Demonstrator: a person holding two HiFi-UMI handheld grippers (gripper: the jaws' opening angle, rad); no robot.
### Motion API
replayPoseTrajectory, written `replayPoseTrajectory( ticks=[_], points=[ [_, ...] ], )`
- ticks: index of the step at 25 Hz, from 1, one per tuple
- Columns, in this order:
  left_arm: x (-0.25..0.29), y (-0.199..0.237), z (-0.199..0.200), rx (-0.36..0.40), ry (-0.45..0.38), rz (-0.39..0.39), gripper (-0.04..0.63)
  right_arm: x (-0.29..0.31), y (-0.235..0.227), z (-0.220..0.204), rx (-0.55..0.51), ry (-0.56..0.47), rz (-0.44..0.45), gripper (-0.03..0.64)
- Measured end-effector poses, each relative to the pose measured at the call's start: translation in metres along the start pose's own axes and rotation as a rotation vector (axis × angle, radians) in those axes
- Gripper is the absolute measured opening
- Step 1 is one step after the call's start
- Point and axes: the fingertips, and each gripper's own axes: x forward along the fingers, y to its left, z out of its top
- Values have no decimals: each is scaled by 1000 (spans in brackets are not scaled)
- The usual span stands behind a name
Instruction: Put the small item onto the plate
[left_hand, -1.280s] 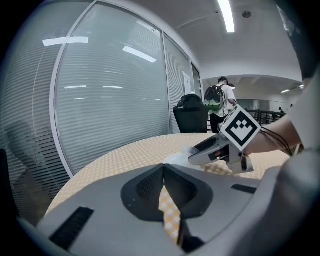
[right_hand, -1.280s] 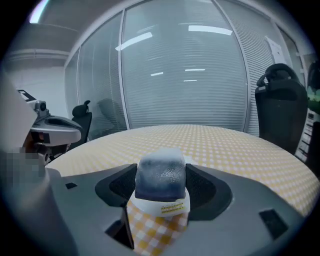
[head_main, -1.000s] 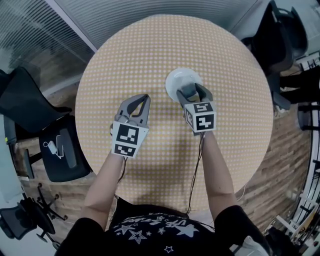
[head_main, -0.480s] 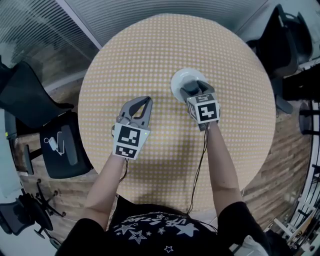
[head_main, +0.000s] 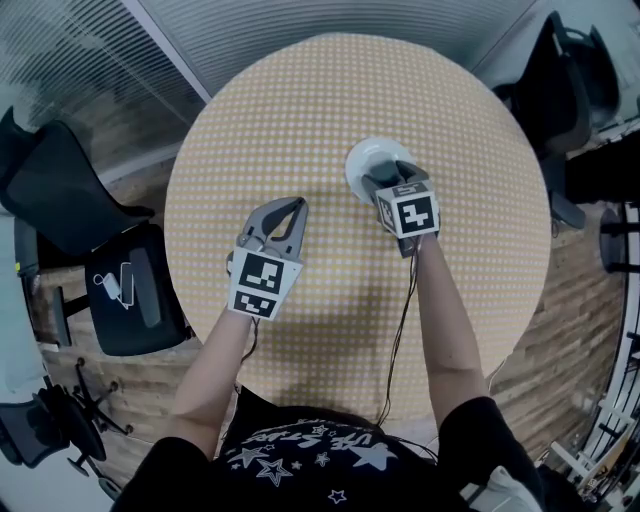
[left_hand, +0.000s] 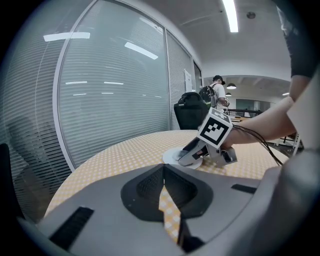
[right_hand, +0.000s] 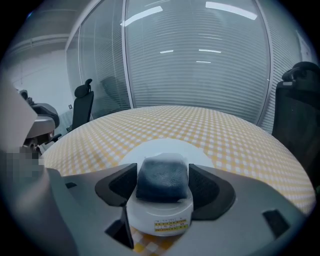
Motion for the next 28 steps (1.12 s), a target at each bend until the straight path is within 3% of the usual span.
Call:
replayPoseTrajectory(
  ticks=[6,11,16,18,20,25,28],
  points=[
    [-19,0,2,26,3,-9,9,-10,-4,-2,81,-40,-55,314],
    [-45,2,11,-20,-47,-9,8,-52,10,0,185,-116,-28,311],
    [-74,-8,17,-40,-96,-51,9,-107,42,15,207,-222,-28,307],
    [-88,-13,21,-26,-112,-74,9,-129,57,20,227,-258,-36,267],
    [-103,-17,26,-15,-131,-94,9,-150,71,25,242,-297,-53,171],
    [-142,-21,35,13,-171,-155,9,-193,105,36,289,-404,-84,96],
    [-169,-26,37,20,-201,-203,8,-210,134,32,284,-407,-89,81]
  ],
)
